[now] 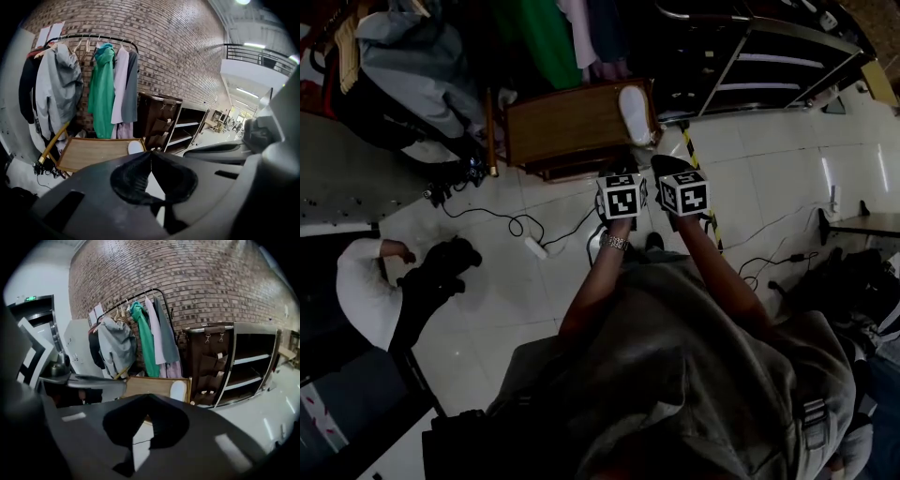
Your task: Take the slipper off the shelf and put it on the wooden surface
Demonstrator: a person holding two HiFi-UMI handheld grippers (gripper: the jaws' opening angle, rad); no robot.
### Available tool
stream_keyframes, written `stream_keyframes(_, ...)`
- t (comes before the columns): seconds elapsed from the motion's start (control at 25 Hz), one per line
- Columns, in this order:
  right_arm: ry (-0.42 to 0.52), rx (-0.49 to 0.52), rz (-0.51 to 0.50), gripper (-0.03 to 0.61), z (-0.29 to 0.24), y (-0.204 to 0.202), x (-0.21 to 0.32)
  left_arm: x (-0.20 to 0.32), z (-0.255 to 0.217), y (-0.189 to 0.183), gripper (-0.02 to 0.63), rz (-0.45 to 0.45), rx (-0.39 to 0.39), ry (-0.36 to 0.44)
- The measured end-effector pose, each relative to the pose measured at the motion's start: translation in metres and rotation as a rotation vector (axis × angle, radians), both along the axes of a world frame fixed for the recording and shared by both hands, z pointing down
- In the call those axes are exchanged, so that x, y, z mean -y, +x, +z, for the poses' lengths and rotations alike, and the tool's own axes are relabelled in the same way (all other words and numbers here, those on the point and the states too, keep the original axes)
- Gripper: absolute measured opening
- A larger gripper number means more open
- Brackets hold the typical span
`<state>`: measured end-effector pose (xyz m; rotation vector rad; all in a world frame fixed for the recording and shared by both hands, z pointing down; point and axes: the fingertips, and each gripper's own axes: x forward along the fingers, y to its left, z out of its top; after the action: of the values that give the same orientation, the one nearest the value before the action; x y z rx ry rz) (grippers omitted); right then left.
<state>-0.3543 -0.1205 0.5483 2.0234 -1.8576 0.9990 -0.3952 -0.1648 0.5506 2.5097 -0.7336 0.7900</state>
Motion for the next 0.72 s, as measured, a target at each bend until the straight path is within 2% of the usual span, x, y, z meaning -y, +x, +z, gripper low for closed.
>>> stream_keyframes(0.2, 0.017, 0.018, 0.010, 0.000, -0.016, 0.008, -0.004, -0.012, -0.020, 0.013, 0.003, 0.051, 0.006, 0.047)
stream_keyframes(0.4, 0.044, 0.008, -0.040, 0.000, -0.031, 0.000, 0.004, -0.009, -0.028, 0.017, 0.003, 0.049, 0.006, 0.065)
stream_keyframes(0.72, 0.075, 0.020, -0.056, 0.000, -0.044, 0.006, 0.016, -0.007, -0.039, 0.026, 0.005, 0.064, 0.017, 0.095)
